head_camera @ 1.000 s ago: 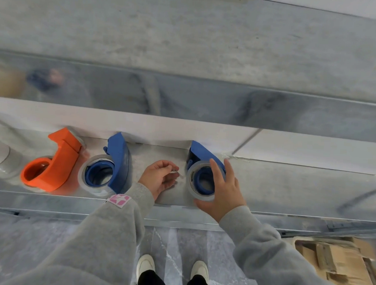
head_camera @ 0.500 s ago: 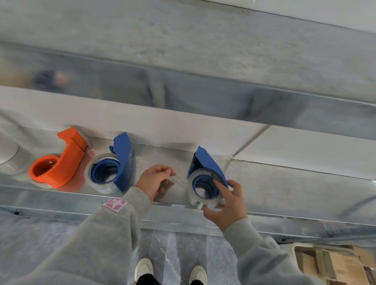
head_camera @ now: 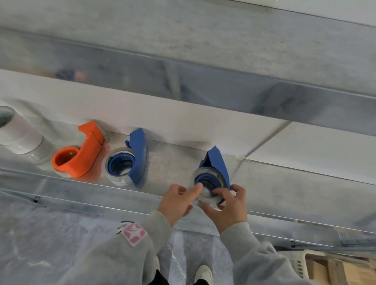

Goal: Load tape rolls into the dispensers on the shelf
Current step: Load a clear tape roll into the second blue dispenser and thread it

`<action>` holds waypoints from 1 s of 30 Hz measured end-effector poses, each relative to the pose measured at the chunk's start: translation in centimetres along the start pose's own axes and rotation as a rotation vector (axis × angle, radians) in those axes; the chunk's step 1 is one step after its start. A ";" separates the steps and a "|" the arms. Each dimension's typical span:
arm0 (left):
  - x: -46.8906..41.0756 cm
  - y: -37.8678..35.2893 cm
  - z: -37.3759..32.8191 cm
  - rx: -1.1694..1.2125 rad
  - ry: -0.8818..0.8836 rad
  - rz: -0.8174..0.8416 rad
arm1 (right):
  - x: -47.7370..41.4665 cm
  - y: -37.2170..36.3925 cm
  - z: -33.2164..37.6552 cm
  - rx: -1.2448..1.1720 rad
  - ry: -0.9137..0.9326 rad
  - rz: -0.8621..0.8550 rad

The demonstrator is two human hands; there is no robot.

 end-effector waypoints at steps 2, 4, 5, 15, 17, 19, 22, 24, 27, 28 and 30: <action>-0.1 -1.0 0.4 -0.159 -0.050 -0.069 | 0.4 -0.1 0.1 -0.002 0.018 0.033; -0.3 -0.9 0.5 -0.246 -0.111 -0.169 | 0.4 0.2 0.1 -0.011 0.032 0.064; -0.5 -0.8 0.6 -0.261 -0.136 -0.181 | 0.3 0.5 0.0 -0.014 0.043 0.079; -2.3 -0.6 0.0 -0.286 -0.102 -0.155 | -0.9 2.5 -0.8 -0.033 0.196 0.110; -2.7 -0.3 -0.3 -0.277 -0.064 -0.131 | -0.9 2.6 -1.0 0.000 0.239 0.123; -2.8 0.2 -0.6 -0.236 -0.024 -0.088 | -0.8 2.7 -1.2 0.010 0.259 0.112; -2.6 1.1 -0.9 -0.219 -0.038 0.017 | -0.8 2.8 -1.2 0.011 0.271 0.099; -2.1 1.6 -0.5 -0.390 -0.153 0.042 | -0.9 2.8 -1.2 0.014 0.259 0.114; -1.4 0.9 1.0 -0.641 -0.272 0.008 | -0.9 2.8 -1.2 0.020 0.245 0.127; -1.3 0.5 1.3 -0.670 -0.315 -0.038 | -0.8 2.7 -1.2 0.015 0.245 0.123; -1.3 0.2 1.7 -0.683 -0.399 -0.162 | -0.8 2.7 -1.1 0.013 0.235 0.112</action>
Point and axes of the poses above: each hand's wrist, its own x-axis away from the middle knuckle, its own y-axis out of the back of the hand, z = x × y, the point moved 2 cm from there along -x, towards the middle knuckle, and after that the axes turned 5 degrees about -x, right-handed, at the moved point
